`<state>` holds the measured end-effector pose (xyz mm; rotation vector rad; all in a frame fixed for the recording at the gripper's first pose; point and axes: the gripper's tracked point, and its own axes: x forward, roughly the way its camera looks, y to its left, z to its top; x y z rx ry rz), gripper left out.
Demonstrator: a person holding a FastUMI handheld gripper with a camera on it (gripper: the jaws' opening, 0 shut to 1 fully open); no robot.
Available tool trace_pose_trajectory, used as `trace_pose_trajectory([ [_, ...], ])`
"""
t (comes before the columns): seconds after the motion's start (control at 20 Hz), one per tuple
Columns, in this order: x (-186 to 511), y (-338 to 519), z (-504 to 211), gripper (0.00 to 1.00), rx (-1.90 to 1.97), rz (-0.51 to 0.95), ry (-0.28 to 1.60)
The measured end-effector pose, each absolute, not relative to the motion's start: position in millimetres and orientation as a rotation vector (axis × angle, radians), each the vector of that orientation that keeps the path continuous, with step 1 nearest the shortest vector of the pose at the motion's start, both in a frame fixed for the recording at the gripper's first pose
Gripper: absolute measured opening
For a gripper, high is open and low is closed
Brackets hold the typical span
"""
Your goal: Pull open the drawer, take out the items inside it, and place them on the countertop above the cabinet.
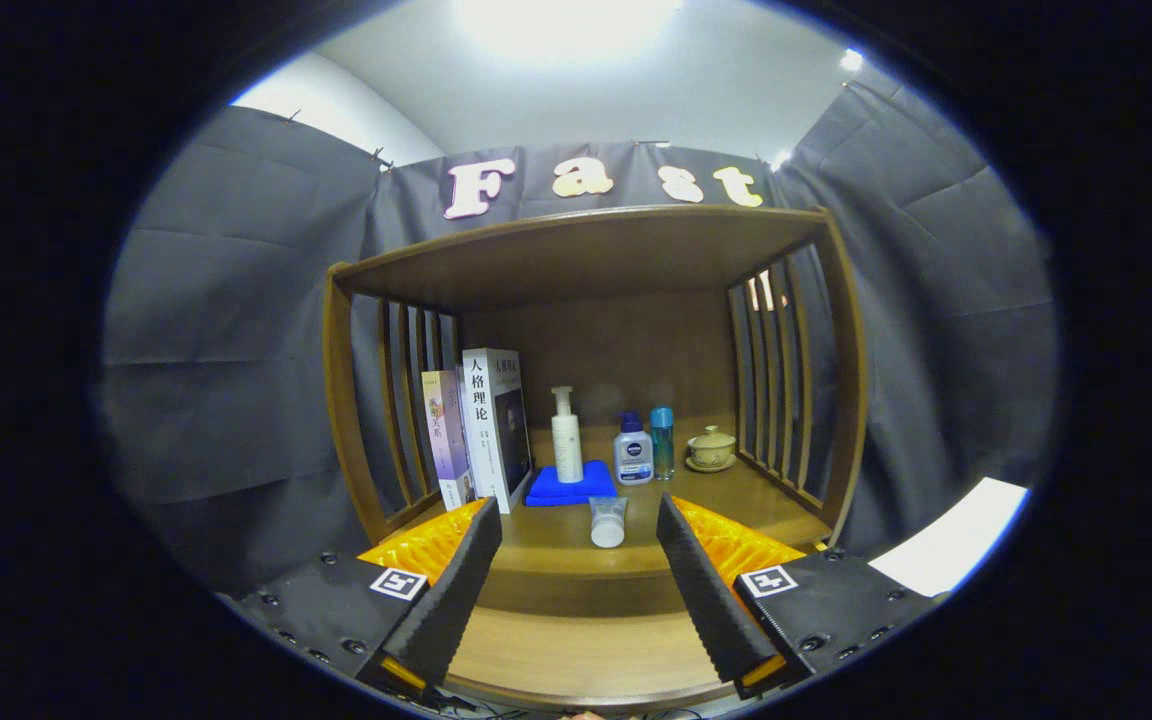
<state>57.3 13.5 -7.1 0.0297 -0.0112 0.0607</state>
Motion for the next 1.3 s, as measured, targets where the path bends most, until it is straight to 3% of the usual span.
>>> trace_pose_trajectory([
  [0.4,0.0,-11.5,-69.0,0.98,0.120,-0.020,0.040],
  [0.75,-33.0,-10.2,-123.6,0.98,0.068,-0.008,0.083],
  [1.3,-31.0,3.1,-187.4,0.98,-0.022,-0.028,0.154],
])
